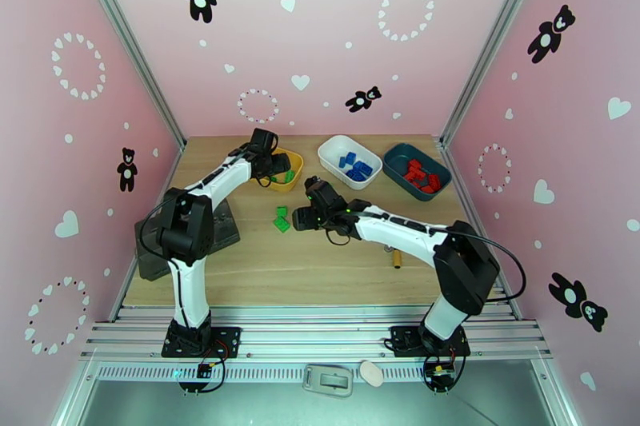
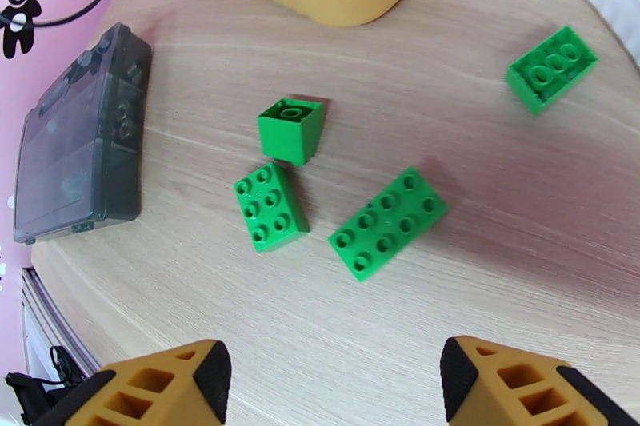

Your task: Sort the legos into containers by color

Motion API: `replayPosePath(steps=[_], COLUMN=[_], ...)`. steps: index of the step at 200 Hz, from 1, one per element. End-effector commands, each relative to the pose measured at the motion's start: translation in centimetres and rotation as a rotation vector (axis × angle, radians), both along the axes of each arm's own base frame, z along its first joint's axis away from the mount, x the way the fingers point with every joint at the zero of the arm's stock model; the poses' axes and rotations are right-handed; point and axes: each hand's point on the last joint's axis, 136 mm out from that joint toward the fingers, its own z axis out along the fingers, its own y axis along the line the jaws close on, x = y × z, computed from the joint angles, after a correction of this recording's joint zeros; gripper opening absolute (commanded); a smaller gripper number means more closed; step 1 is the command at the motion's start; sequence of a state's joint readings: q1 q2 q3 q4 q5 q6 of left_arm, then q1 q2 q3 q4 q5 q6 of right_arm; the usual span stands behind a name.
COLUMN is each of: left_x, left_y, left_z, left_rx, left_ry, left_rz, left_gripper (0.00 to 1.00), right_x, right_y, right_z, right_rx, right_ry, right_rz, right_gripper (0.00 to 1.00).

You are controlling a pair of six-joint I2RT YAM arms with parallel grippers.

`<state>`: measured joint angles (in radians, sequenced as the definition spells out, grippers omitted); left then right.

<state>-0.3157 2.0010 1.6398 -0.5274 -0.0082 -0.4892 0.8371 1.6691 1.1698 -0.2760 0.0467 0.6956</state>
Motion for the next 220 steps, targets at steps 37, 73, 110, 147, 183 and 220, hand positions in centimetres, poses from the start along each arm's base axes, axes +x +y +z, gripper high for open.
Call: replayPosePath(steps=[37,73,110,147,183,220], left_x=[-4.8,-9.0,-13.4,-16.6,-17.4,-16.6], left_y=[0.9,0.8,0.5,-0.1,-0.4,-1.3], left_z=[4.3,3.6,0.8,-3.2,-7.3,-9.6], left_rx=[0.075,0.134,0.146,0.187,0.199,0.205], left_ry=[-0.074,-0.062,-0.003,0.075,0.146,0.184], left_rz=[-0.002,-0.022,-0.046,-0.066,-0.059,-0.066], left_gripper=[0.77,0.78,0.79,0.81,0.82,0.82], right_x=[-0.4,-0.9,-1.5,-2.2,-2.8,-3.1], right_y=[-1.9,-3.0,-4.5,-5.9,-6.8,-7.2], right_z=[0.5,0.3,0.2,-0.4,-1.2,-1.3], right_rx=[-0.051,-0.071,-0.101,-0.132,-0.141,-0.141], right_ry=[-0.026,-0.034,-0.049,-0.054,-0.045,-0.048], right_rz=[-0.02,-0.033,-0.046,-0.059,-0.066,-0.071], right_gripper=[0.73,0.73,0.73,0.74,0.74,0.74])
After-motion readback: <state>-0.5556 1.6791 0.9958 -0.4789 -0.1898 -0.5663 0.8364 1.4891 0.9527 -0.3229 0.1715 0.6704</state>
